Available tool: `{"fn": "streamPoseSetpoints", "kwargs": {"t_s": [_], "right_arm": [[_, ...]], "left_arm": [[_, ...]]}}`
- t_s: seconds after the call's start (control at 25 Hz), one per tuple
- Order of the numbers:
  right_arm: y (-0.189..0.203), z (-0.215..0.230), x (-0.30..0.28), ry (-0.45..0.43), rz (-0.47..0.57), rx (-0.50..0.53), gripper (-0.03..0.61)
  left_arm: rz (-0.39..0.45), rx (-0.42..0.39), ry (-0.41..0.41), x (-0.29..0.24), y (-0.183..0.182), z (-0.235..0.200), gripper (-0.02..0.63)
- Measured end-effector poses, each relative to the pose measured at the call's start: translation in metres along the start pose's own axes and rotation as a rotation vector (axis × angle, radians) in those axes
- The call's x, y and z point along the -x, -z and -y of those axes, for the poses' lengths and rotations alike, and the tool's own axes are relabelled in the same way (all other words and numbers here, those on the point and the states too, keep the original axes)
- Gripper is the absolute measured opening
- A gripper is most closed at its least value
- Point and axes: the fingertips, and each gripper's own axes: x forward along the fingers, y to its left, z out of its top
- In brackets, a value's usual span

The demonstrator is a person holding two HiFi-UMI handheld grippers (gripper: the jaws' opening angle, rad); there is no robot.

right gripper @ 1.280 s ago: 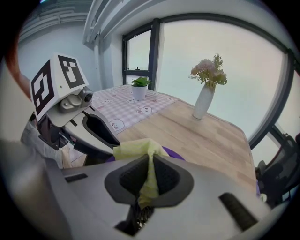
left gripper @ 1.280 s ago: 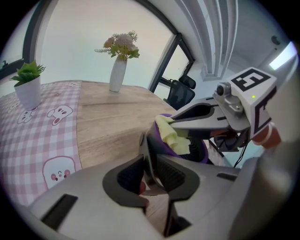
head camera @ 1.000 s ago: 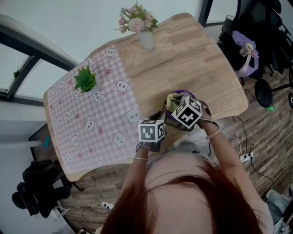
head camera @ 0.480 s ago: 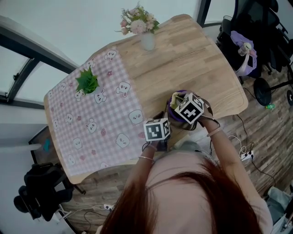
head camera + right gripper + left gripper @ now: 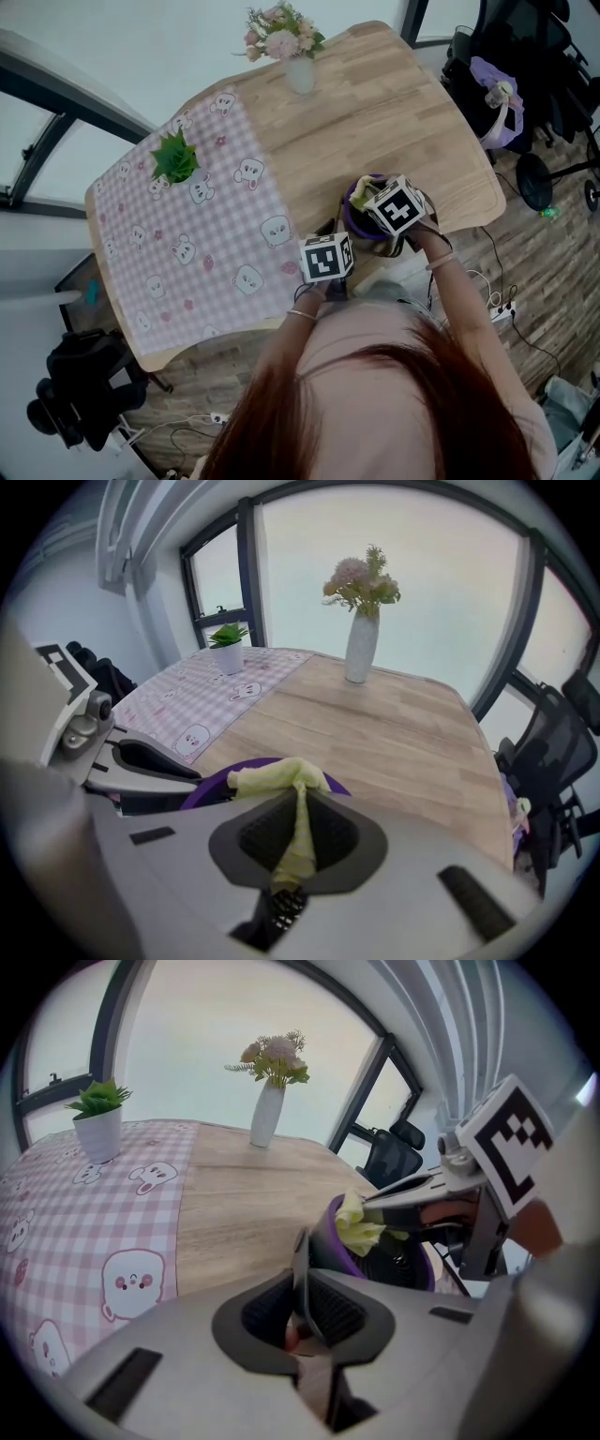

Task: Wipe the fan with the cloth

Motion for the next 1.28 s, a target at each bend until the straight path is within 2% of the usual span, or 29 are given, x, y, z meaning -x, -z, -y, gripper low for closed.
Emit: {"fn": "streamPoseSetpoints", "kwargs": {"t_s": [0.2, 0.36, 0.96, 1.28], "right_arm": [[0.003, 0.006, 0.002, -0.011, -0.002, -0.069, 0.025], [0.005, 0.010, 0.005, 0.013, -0.028, -0.078, 0.025], [0.025, 0.012, 0.022, 0.100, -0.101, 0.001, 0.025], [0.040, 0.013, 0.027, 0.112, -0.127, 0.044, 0.025]], "left_arm": [[0.012, -0.001, -0.019, -0.001, 0.000, 0.000, 0.044], [0.018, 0.010, -0.029, -0.001, 0.000, -0.002, 0.044], [0.041, -0.007, -0.079, 0.000, 0.001, 0.001, 0.049], [0.048, 0.008, -0.092, -0.002, 0.002, 0.002, 0.054]]}}
